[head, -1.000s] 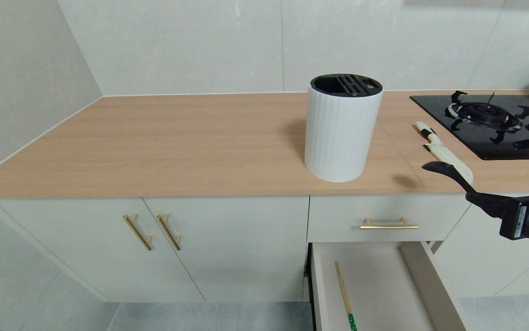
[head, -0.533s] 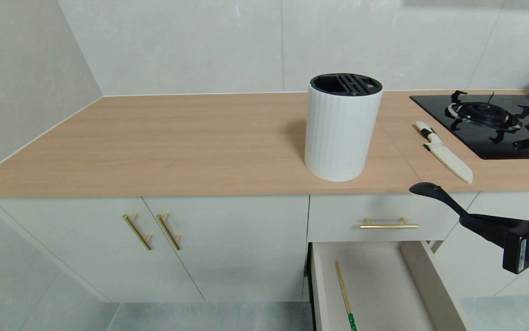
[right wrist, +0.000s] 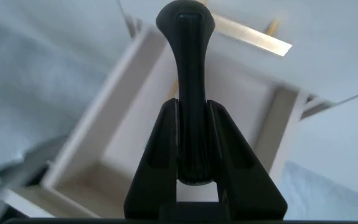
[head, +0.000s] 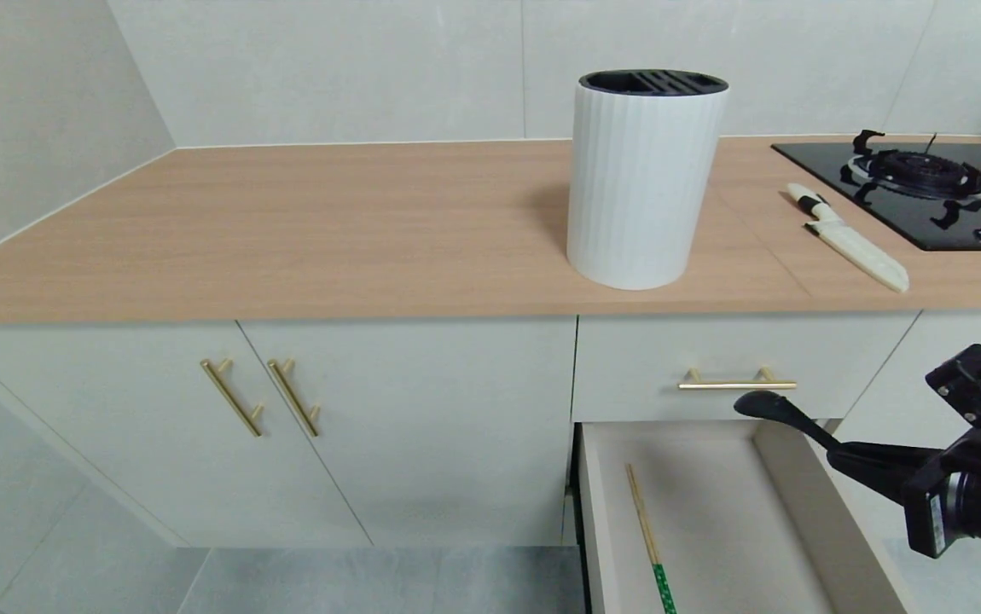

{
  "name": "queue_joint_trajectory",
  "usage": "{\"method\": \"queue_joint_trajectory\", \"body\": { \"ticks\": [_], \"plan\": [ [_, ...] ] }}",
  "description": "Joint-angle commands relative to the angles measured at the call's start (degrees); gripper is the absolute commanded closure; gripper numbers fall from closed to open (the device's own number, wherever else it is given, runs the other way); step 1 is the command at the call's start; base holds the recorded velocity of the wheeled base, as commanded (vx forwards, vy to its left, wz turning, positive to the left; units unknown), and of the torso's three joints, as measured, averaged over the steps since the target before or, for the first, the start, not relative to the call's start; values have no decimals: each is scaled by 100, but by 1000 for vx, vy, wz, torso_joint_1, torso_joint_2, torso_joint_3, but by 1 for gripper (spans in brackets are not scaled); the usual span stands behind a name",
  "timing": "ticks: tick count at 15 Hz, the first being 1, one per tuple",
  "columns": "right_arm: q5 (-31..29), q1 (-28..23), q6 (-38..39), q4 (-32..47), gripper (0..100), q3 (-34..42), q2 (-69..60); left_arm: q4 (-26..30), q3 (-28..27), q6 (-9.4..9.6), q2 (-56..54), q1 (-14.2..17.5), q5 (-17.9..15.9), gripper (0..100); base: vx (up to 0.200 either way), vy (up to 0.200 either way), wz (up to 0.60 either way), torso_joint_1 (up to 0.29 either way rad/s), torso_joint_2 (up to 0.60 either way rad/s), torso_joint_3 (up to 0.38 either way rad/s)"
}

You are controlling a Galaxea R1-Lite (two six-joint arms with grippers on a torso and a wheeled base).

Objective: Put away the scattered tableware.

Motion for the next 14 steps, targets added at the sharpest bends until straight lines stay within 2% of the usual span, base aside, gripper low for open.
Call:
{"method": "queue_joint_trajectory", "body": {
  "ticks": [1, 11, 14],
  "plan": [
    [-9, 6, -4, 2, 100, 28, 201, -1, 2, -2, 2, -7, 3, 0, 0, 0, 0, -207, 471, 256],
    [-27, -3, -13, -7, 100, 72, 527, -1, 2, -2, 2, 1, 3, 0, 0, 0, 0, -191, 457, 264],
    [-79, -3, -4, -42, 100, 28, 720, -1, 2, -2, 2, 1, 3, 0, 0, 0, 0, -53, 149, 67]
  ]
}}
